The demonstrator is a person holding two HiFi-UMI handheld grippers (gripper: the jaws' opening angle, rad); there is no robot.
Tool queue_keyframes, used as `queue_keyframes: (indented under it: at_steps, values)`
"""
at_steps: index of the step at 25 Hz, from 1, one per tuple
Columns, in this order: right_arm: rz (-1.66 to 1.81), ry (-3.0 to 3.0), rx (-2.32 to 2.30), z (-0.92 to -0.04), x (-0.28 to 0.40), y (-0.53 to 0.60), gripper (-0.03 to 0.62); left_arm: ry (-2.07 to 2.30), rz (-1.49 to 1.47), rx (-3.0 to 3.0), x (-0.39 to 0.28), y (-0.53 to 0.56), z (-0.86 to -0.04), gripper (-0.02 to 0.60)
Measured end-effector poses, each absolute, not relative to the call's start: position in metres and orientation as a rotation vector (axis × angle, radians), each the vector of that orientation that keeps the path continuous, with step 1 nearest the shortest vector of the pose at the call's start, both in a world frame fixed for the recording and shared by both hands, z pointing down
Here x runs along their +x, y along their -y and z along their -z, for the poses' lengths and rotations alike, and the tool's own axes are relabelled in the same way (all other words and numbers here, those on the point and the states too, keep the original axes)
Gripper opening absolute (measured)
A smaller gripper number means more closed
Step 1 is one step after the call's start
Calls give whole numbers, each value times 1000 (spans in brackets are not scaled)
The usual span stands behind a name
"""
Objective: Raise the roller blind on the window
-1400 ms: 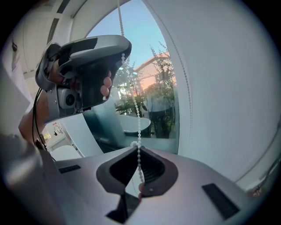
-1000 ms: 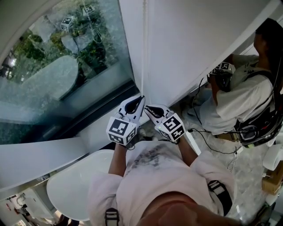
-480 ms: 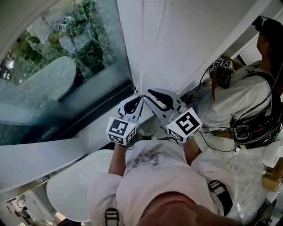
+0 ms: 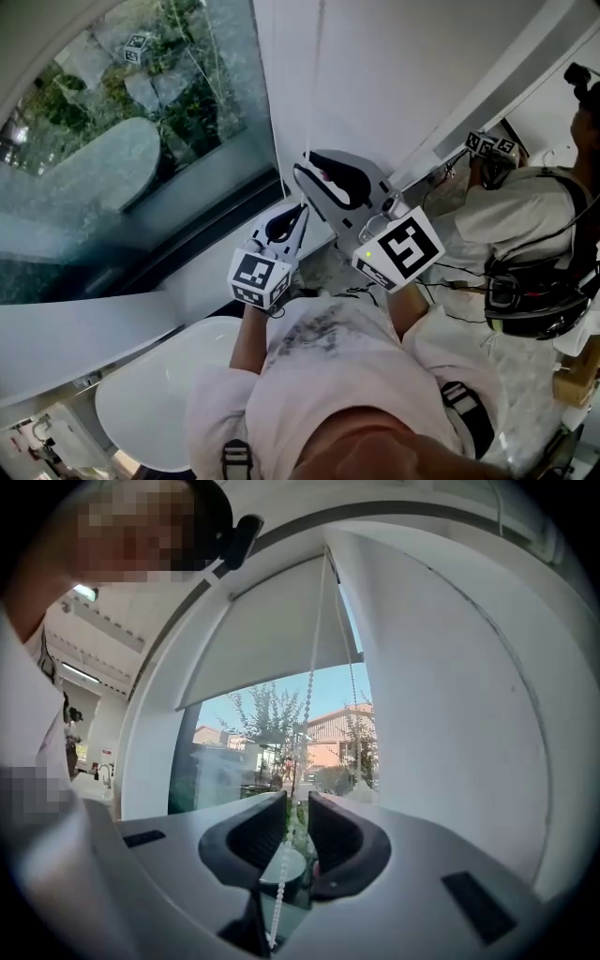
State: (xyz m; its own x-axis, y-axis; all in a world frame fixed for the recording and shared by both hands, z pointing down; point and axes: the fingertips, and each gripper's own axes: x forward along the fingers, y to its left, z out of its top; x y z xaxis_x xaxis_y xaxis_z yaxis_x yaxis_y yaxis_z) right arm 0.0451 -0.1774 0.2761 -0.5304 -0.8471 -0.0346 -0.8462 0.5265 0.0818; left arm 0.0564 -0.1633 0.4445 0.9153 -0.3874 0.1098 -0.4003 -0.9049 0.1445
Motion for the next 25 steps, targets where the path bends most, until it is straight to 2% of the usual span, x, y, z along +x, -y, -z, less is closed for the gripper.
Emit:
queue_keyframes:
  at_steps: [2,5,25]
  values:
    - [154,2753,1523,-267,46,180,115,600,-113,2914,57,164,-446,9]
    - [120,2794,1526,-261,46,180,63,599,-100,2914,57,166,-446,9]
    - [-24,2766,1514,-334,49,187,61,652,-165,2883,61,179,-519,9]
